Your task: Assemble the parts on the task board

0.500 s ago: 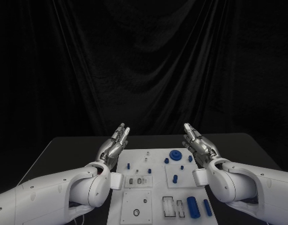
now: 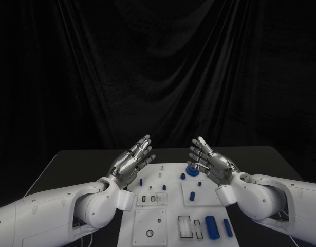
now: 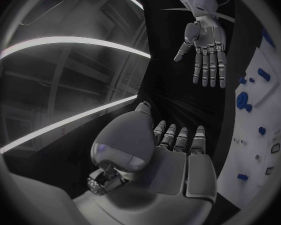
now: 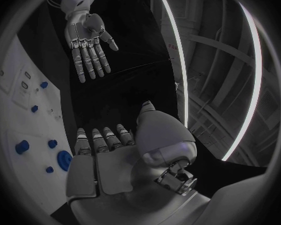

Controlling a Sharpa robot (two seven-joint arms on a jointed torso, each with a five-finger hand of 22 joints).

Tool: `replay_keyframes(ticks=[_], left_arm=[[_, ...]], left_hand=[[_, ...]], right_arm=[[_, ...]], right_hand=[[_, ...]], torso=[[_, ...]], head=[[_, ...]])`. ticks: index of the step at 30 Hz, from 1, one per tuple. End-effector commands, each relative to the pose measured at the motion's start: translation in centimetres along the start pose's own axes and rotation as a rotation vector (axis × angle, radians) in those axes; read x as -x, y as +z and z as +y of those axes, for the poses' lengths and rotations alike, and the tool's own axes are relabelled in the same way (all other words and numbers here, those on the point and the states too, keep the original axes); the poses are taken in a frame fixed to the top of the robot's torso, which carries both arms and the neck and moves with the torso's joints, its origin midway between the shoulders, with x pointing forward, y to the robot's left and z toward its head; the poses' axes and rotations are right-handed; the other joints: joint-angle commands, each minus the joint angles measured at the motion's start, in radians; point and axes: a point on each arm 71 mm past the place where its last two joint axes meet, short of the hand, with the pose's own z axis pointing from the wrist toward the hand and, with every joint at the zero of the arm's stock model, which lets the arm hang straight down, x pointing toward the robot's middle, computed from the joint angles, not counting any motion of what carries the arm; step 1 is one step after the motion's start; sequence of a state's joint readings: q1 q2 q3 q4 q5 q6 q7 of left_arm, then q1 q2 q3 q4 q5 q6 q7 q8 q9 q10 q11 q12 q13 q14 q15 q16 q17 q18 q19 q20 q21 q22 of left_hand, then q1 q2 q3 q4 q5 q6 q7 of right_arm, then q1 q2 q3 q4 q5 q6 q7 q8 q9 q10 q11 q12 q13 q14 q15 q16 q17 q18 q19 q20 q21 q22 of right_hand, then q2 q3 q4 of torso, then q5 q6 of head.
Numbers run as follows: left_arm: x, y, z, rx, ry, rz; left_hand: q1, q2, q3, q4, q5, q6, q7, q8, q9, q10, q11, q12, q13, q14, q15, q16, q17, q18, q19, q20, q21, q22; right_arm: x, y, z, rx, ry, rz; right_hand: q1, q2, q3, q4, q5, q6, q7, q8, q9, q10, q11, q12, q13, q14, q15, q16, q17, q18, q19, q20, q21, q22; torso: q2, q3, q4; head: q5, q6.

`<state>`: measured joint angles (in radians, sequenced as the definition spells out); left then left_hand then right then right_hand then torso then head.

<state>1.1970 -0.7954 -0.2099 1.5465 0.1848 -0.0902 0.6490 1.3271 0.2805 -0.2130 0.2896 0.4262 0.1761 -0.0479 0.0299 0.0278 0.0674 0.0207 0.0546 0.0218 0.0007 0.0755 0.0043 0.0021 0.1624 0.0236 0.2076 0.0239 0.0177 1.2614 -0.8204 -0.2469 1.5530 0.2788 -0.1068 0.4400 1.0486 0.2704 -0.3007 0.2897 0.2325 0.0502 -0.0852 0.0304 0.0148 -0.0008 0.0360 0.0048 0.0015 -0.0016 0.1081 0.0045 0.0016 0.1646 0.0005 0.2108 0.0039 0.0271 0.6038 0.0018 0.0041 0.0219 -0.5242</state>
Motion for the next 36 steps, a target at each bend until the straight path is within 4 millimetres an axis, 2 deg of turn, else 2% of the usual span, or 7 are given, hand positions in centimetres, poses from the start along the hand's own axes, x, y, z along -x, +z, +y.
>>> replay_keyframes(ticks=[1,2,7,18,23,28,36], left_arm=[[-0.4,0.1,-0.6,-0.058,-0.097,0.059],[2.8,-1.3,-2.3,-0.144,0.055,0.093],[3.5,-2.0,-2.7,-0.149,0.072,0.078],[5.4,-4.2,-4.1,-0.172,0.107,0.017],[5.5,-5.0,-4.6,-0.185,0.105,0.011],[5.4,-5.8,-5.3,-0.204,0.100,0.008],[4.7,-6.1,-6.9,-0.240,0.105,0.016]], left_hand=[[0.036,-0.002,0.006,-0.001,0.038,0.034,0.015,0.007,0.003,0.020,0.004,0.035,0.006,0.019,0.012,0.018,0.008,0.019,0.032,0.009,0.023,0.013],[0.047,-0.002,0.009,-0.002,0.053,0.038,0.017,0.007,0.003,0.024,0.013,0.044,0.008,0.026,0.019,0.025,0.010,0.019,0.045,0.014,0.032,0.018],[0.110,-0.020,0.032,-0.010,0.140,0.136,0.064,0.030,0.015,0.088,0.057,0.154,0.025,0.140,0.077,0.125,0.038,0.019,0.254,0.078,0.164,0.081],[0.127,-0.033,0.048,-0.005,0.166,0.205,0.089,0.052,0.022,0.153,0.084,0.281,0.039,0.252,0.103,0.220,0.051,0.016,0.367,0.081,0.223,0.099],[0.133,-0.034,0.056,-0.006,0.169,0.215,0.097,0.054,0.022,0.158,0.095,0.303,0.040,0.293,0.115,0.257,0.056,0.013,0.381,0.083,0.229,0.099],[0.137,-0.034,0.075,-0.003,0.167,0.229,0.108,0.056,0.023,0.179,0.125,0.354,0.044,0.474,0.127,0.406,0.092,0.000,0.479,0.080,0.290,0.124],[0.132,-0.040,0.094,-0.002,0.167,0.252,0.113,0.059,0.025,0.210,0.139,0.419,0.050,0.560,0.129,0.527,0.128,-0.010,0.564,0.074,0.371,0.163]], right_arm=[[-0.4,0.0,0.0,-0.025,0.078,0.069],[1.0,-0.7,1.0,-0.012,0.036,0.140],[1.2,-1.1,1.8,-0.006,0.018,0.156],[2.6,-2.2,3.9,0.024,-0.078,0.122],[2.8,-2.5,5.3,0.049,-0.188,0.105],[2.5,-2.4,7.8,0.082,-0.373,0.082],[0.7,-1.2,12.0,0.059,-0.759,0.085]], right_hand=[[0.013,0.003,0.003,-0.001,0.007,0.006,0.003,0.006,0.001,0.001,0.012,-0.005,-0.001,0.002,0.012,-0.004,-0.002,0.011,0.002,0.011,-0.001,-0.025],[0.015,0.003,0.002,-0.001,0.007,0.007,0.004,0.007,0.001,0.001,0.015,-0.005,-0.001,0.002,0.016,-0.004,-0.002,0.011,0.003,0.013,-0.001,-0.025],[0.047,-0.001,0.004,-0.003,0.019,0.037,0.037,0.025,0.007,0.005,0.052,0.014,0.006,0.003,0.048,-0.002,0.000,-0.001,0.014,0.033,0.008,-0.018],[0.210,-0.025,0.027,-0.035,0.154,0.229,0.123,0.107,0.048,0.068,0.148,0.266,0.043,0.122,0.088,0.121,0.052,0.003,0.054,0.084,0.027,-0.008],[0.385,-0.050,0.079,-0.171,0.289,0.379,0.151,0.156,0.085,0.183,0.180,0.521,0.081,0.385,0.100,0.330,0.136,-0.020,0.496,0.084,0.238,0.088],[0.508,-0.057,0.145,-0.284,0.304,0.510,0.177,0.180,0.125,0.315,0.189,0.685,0.121,0.636,0.071,0.516,0.215,0.019,0.742,0.061,0.339,0.120],[0.543,-0.104,0.172,-0.326,0.201,0.647,0.210,0.246,0.145,0.614,0.114,0.762,0.142,0.955,-0.037,0.752,0.358,0.015,0.983,-0.049,0.655,0.300]], torso=[[0.000,0.0001,0.0001],[0.022,-0.0006,-0.0018],[0.030,-0.0004,-0.0028],[0.067,-0.0031,0.0130],[0.091,-0.0012,0.0254],[0.113,-0.0013,0.0270],[0.158,-0.0051,0.0340]], head=[[0.000,0.000],[-0.002,-0.075],[-0.003,-0.097],[-0.010,-0.156],[-0.027,-0.180],[-0.035,-0.201],[-0.046,-0.203]])
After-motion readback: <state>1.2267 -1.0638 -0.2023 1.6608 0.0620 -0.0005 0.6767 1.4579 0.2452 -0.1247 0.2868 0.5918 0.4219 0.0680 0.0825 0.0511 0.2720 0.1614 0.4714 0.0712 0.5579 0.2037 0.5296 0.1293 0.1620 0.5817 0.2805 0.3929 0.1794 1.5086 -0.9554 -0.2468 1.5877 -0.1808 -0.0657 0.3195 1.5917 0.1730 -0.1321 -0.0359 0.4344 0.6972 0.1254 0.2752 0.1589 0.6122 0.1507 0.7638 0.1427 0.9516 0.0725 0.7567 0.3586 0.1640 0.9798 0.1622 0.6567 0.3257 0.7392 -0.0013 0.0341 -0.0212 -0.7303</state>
